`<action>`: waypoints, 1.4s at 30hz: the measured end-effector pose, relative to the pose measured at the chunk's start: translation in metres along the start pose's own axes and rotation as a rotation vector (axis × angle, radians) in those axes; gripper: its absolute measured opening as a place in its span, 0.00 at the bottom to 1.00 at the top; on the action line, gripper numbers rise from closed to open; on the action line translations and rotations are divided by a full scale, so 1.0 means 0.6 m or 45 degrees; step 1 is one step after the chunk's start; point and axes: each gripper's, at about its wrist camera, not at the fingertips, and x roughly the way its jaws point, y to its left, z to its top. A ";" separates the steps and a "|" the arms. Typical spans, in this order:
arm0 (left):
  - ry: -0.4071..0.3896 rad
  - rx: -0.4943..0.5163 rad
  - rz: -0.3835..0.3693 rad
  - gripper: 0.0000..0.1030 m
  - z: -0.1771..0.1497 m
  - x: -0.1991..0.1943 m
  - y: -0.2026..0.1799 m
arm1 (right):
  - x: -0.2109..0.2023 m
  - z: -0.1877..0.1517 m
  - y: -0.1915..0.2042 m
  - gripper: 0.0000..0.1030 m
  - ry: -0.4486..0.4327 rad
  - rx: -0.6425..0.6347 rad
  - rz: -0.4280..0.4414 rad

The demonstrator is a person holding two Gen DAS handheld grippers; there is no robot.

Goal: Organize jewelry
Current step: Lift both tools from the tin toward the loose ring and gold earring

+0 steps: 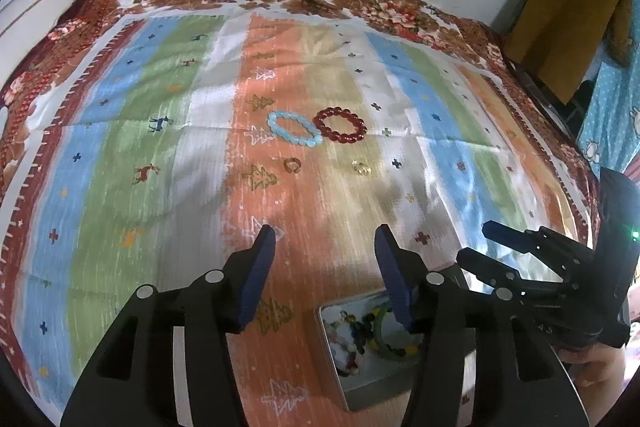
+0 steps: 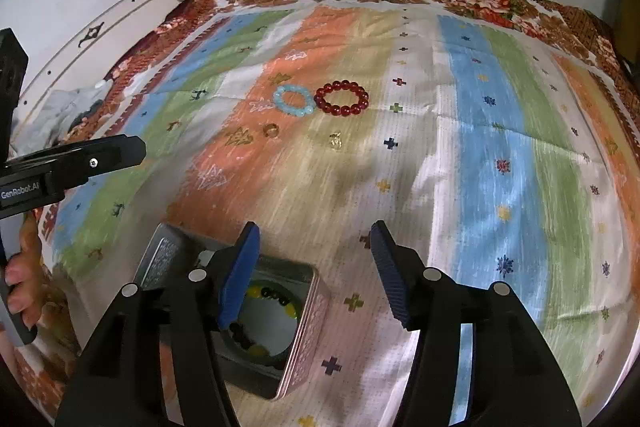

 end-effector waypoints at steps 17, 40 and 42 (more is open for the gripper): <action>0.033 -0.024 0.090 0.56 0.059 0.068 0.028 | 0.058 0.050 -0.015 0.59 0.022 -0.010 -0.034; 0.105 0.019 0.175 0.57 0.083 0.140 0.035 | 0.101 0.088 -0.025 0.67 0.037 -0.006 -0.077; 0.110 0.024 0.176 0.58 0.086 0.146 0.034 | 0.108 0.091 -0.026 0.67 0.043 -0.004 -0.078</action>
